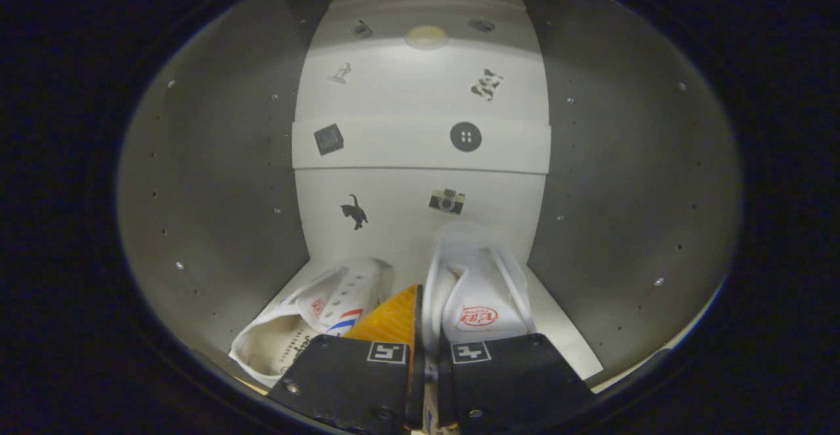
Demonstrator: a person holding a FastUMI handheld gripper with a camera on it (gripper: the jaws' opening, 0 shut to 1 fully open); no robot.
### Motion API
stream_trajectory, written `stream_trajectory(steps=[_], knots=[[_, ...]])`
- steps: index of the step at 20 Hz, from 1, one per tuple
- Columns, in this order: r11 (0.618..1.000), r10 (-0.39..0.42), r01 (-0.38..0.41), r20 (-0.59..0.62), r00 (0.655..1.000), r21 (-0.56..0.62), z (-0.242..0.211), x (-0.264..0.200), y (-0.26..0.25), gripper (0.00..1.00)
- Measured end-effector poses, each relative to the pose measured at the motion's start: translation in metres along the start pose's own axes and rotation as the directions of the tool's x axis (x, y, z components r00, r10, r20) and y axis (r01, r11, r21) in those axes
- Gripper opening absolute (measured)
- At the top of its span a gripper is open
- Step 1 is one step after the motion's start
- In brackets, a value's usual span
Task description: Open the shoe cabinet door, grab the shoes and put them into the shoe cabinet, then close the shoe cabinet door.
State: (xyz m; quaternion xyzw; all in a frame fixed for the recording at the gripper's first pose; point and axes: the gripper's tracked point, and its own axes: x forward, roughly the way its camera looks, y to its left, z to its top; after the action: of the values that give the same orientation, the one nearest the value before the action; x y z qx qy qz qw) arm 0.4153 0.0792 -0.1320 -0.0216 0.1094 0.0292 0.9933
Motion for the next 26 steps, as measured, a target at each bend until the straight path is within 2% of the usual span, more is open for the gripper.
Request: stream_trajectory(steps=[2, 5, 13, 16, 21, 23, 25, 26], knots=[[1.000, 0.013, -0.013, -0.076, 0.997, -0.004, -0.012, 0.012, 0.005, 0.11], [0.998, 0.019, -0.011, -0.156, 0.988, 0.055, -0.024, 0.024, 0.008, 0.11], [0.997, -0.003, 0.015, -0.163, 0.987, 0.074, -0.023, 0.025, 0.009, 0.11], [0.997, -0.021, 0.034, -0.167, 0.986, 0.071, -0.024, 0.019, 0.004, 0.15], [0.997, 0.005, 0.006, -0.136, 0.991, 0.075, -0.021, -0.011, 0.007, 0.43], [0.998, 0.003, 0.004, -0.107, 0.994, 0.059, -0.018, -0.032, 0.010, 0.64], [0.999, -0.014, 0.017, -0.072, 0.997, 0.046, -0.014, -0.054, 0.008, 0.77], [0.999, -0.020, 0.022, -0.054, 0.998, 0.043, -0.011, -0.067, 0.008, 0.80]])
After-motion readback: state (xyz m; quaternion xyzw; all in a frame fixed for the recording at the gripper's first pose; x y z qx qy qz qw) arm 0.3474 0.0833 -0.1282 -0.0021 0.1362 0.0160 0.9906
